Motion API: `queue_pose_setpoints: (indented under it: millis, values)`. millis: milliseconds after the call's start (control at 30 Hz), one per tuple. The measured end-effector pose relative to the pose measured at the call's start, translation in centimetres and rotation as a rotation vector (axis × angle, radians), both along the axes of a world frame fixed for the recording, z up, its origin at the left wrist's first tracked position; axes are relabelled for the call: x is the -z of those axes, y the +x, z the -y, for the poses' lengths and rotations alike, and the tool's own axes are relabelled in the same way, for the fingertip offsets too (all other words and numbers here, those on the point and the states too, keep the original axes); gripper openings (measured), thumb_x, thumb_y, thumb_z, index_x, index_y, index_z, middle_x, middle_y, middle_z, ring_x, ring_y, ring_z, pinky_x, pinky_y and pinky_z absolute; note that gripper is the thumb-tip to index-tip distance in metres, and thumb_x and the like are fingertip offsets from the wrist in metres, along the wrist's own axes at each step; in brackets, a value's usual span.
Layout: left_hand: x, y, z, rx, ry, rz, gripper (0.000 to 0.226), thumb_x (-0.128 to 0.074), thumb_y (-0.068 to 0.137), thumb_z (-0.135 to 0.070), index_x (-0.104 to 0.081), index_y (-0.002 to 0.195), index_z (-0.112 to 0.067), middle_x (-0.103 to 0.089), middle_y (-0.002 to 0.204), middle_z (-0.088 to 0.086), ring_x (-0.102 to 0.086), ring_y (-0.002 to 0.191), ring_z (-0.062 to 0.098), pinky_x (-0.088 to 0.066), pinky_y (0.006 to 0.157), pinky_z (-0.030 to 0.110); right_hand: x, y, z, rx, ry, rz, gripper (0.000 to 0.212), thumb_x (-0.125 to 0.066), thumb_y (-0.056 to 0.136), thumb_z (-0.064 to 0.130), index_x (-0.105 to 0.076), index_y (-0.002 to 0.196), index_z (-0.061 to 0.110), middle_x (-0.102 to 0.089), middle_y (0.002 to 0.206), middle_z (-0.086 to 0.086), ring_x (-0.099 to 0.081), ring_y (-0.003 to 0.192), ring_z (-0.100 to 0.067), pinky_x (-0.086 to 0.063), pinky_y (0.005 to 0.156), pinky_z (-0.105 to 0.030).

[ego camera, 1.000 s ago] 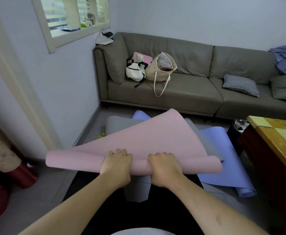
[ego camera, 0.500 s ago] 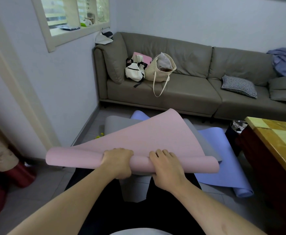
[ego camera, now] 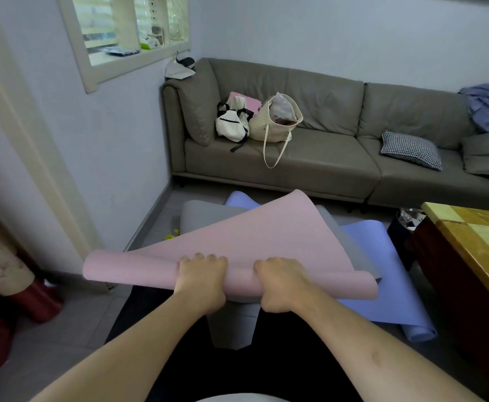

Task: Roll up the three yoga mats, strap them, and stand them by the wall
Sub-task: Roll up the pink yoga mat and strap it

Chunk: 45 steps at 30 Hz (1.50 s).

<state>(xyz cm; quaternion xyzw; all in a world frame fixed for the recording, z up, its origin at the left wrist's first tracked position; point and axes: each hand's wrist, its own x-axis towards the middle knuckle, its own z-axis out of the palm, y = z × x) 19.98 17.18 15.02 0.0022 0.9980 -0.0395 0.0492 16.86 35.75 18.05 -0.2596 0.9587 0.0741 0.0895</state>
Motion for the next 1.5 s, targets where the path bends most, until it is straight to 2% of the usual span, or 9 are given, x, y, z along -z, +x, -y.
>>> queue_pose_setpoints:
  millis: [133, 200, 467, 600, 833, 967, 1133, 1300, 1500]
  values:
    - [-1.0, -1.2, 0.9, 0.013, 0.065, 0.112, 0.043, -0.074, 0.071, -0.033, -0.059, 0.112, -0.028, -0.068, 0.114, 0.0, -0.065, 0.106, 0.028, -0.043, 0.083, 0.04, 2.5, 0.9, -1.4, -0.039, -0.056, -0.197, 0.059, -0.084, 0.075, 0.041, -0.05, 0.119, 0.019, -0.056, 0.114, -0.004, -0.057, 0.101, -0.028, -0.047, 0.075, -0.041]
    - [-1.0, -1.5, 0.9, 0.023, 0.062, 0.142, 0.046, -0.076, 0.069, -0.033, -0.06, 0.111, -0.028, -0.069, 0.113, -0.001, -0.066, 0.104, 0.027, -0.042, 0.079, 0.038, 2.9, 1.0, -1.4, -0.029, -0.028, -0.216, 0.056, -0.083, 0.075, 0.032, -0.05, 0.118, 0.019, -0.06, 0.109, -0.005, -0.06, 0.098, -0.03, -0.045, 0.075, -0.042]
    - [0.9, 0.8, 0.5, 0.109, -0.058, -0.076, 0.066, -0.075, 0.08, -0.047, -0.041, 0.13, -0.02, -0.051, 0.129, 0.004, -0.049, 0.117, 0.03, -0.042, 0.09, 0.045, 0.7, -0.1, -0.8, -0.011, -0.003, -0.029, 0.042, -0.07, 0.075, 0.015, -0.055, 0.114, 0.02, -0.069, 0.113, -0.008, -0.07, 0.103, -0.036, -0.049, 0.078, -0.039]
    - [-0.1, -0.1, 0.5, 0.063, -0.041, -0.018, 0.056, -0.074, 0.08, -0.041, -0.047, 0.126, -0.022, -0.06, 0.123, 0.002, -0.057, 0.113, 0.029, -0.042, 0.09, 0.043, 0.1, -0.4, -0.5, -0.002, 0.015, 0.014, 0.046, -0.07, 0.074, 0.018, -0.057, 0.118, 0.021, -0.068, 0.116, -0.008, -0.069, 0.107, -0.035, -0.053, 0.084, -0.038]
    - [-1.4, -1.4, 1.8, 0.111, 0.068, 0.173, 0.05, -0.079, 0.069, -0.042, -0.058, 0.112, -0.027, -0.069, 0.113, 0.001, -0.068, 0.104, 0.027, -0.056, 0.086, 0.037, 2.4, 1.8, -1.4, -0.067, -0.016, -0.229, 0.058, -0.081, 0.074, 0.032, -0.05, 0.122, 0.018, -0.061, 0.114, -0.005, -0.06, 0.101, -0.031, -0.041, 0.076, -0.043]
    - [-0.9, -0.8, 1.3, 0.116, 0.028, 0.154, 0.051, -0.075, 0.077, -0.046, -0.055, 0.12, -0.026, -0.066, 0.12, 0.002, -0.064, 0.109, 0.028, -0.049, 0.085, 0.038, 0.9, 1.4, -0.6, -0.044, 0.01, -0.14, 0.05, -0.073, 0.076, 0.014, -0.049, 0.12, 0.018, -0.066, 0.113, -0.008, -0.066, 0.101, -0.035, -0.037, 0.073, -0.039]
    - [0.2, 0.6, 0.4, 0.139, -0.04, -0.006, 0.06, -0.072, 0.084, -0.042, -0.042, 0.132, -0.022, -0.052, 0.13, 0.004, -0.05, 0.12, 0.03, -0.039, 0.092, 0.046, -0.1, 0.0, -0.4, -0.031, 0.044, 0.04, 0.046, -0.071, 0.075, 0.018, -0.06, 0.119, 0.02, -0.069, 0.116, -0.008, -0.07, 0.107, -0.035, -0.052, 0.082, -0.037]
    - [0.6, 0.9, 0.0, 0.074, -0.04, -0.038, 0.058, -0.071, 0.084, -0.036, -0.042, 0.132, -0.023, -0.056, 0.128, 0.003, -0.053, 0.116, 0.031, -0.039, 0.093, 0.045, -0.4, -0.7, 0.0, -0.046, 0.059, 0.107, 0.046, -0.07, 0.073, 0.021, -0.062, 0.118, 0.022, -0.07, 0.114, -0.008, -0.07, 0.106, -0.034, -0.049, 0.078, -0.034]
    - [-1.2, -0.3, 0.0, 0.03, 0.015, 0.077, 0.055, -0.072, 0.081, -0.038, -0.048, 0.129, -0.027, -0.055, 0.126, 0.002, -0.054, 0.117, 0.029, -0.041, 0.094, 0.046, 2.3, 1.1, -1.7, -0.068, -0.082, -0.176, 0.055, -0.079, 0.071, 0.037, -0.053, 0.117, 0.021, -0.061, 0.111, -0.002, -0.06, 0.099, -0.031, -0.044, 0.073, -0.04]
